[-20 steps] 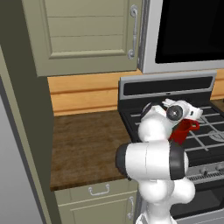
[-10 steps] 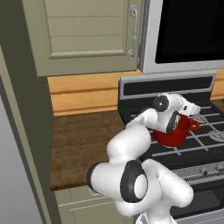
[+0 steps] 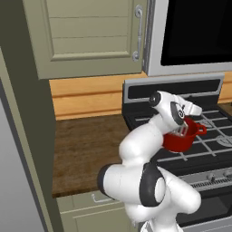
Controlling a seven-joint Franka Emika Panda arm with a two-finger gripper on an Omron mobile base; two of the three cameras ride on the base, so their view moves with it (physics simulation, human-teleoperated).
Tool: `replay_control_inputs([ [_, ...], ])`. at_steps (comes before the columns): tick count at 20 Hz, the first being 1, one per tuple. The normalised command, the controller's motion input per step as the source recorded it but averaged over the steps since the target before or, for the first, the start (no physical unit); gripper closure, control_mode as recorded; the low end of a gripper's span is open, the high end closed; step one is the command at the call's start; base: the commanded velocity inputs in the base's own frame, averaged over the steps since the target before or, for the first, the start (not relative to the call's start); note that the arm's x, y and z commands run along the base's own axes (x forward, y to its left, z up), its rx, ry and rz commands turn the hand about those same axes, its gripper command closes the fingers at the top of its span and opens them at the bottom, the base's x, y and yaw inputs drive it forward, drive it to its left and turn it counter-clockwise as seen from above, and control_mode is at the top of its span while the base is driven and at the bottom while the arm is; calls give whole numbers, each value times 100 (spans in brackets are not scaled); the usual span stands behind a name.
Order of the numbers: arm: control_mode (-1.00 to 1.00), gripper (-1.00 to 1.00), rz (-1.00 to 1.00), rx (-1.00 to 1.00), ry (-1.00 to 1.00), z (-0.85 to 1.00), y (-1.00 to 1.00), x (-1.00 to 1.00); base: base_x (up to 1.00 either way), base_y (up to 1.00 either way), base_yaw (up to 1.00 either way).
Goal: Put the cucumber and bell pepper in the pot. Retrieve the spatula and lightly stir the vegetables in the pot.
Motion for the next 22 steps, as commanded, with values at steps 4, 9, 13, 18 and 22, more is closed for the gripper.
replay_control_inputs([
  [4, -100, 100, 0, -10, -1, -61, 0, 27, 0, 0, 0],
  [9, -100, 100, 6, -10, -14, -55, 10, 37, 0, 0, 0],
  [13, -100, 100, 13, -2, -25, 5, 7, 10, 0, 0, 0],
  [18, -100, 100, 4, 0, -27, 84, 0, -10, 0, 0, 0],
  [22, -100, 100, 3, 0, -16, 35, 0, 0, 0, 0, 0],
])
